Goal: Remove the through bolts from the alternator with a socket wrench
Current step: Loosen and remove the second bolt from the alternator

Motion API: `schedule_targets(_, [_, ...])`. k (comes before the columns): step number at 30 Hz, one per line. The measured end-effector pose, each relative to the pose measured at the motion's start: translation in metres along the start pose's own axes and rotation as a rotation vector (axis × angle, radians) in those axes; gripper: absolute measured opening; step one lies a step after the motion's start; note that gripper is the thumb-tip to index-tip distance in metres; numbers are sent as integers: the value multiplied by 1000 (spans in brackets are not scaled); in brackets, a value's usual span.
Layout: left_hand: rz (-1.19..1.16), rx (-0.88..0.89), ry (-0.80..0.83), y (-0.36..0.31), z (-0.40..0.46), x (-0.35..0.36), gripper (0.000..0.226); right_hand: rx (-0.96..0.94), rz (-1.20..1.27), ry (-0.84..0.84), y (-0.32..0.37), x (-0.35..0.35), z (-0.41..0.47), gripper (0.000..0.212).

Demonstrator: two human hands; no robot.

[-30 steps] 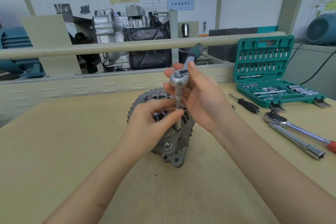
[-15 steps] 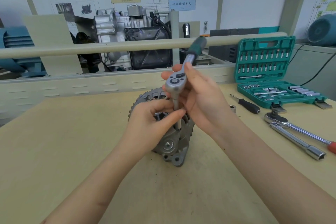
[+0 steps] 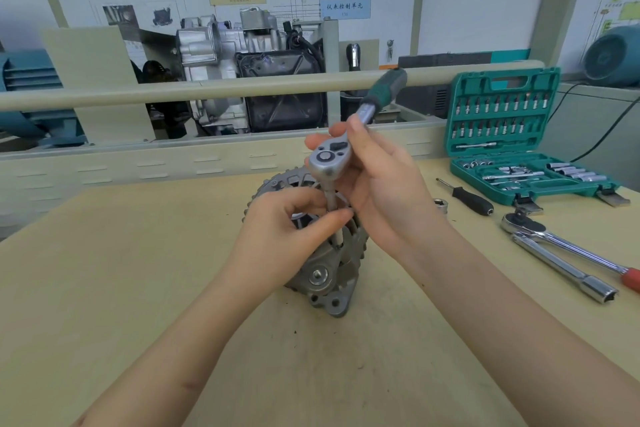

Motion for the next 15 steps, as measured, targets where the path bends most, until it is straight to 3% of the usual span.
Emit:
schedule_targets(5, [55,-20,-94,1,1,-6,13,-77,-21,17,7,1,0,17])
schedule_targets(11, [-31,-23,48,0,0,3,9,10,40,-24,0,-7,3,24])
schedule_targets(15, [3,-19,-28,-1,0,-1,6,-20,39,-30,1,-6,2,21])
Point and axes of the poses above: each hand's wrist, its own z-axis towards the middle knuckle, its own x-axis out of the palm, y = z × x, the point moved 9 cm from there along z, towards the middle knuckle, and after that the axes turned 4 degrees about x, right-handed, at the moved point
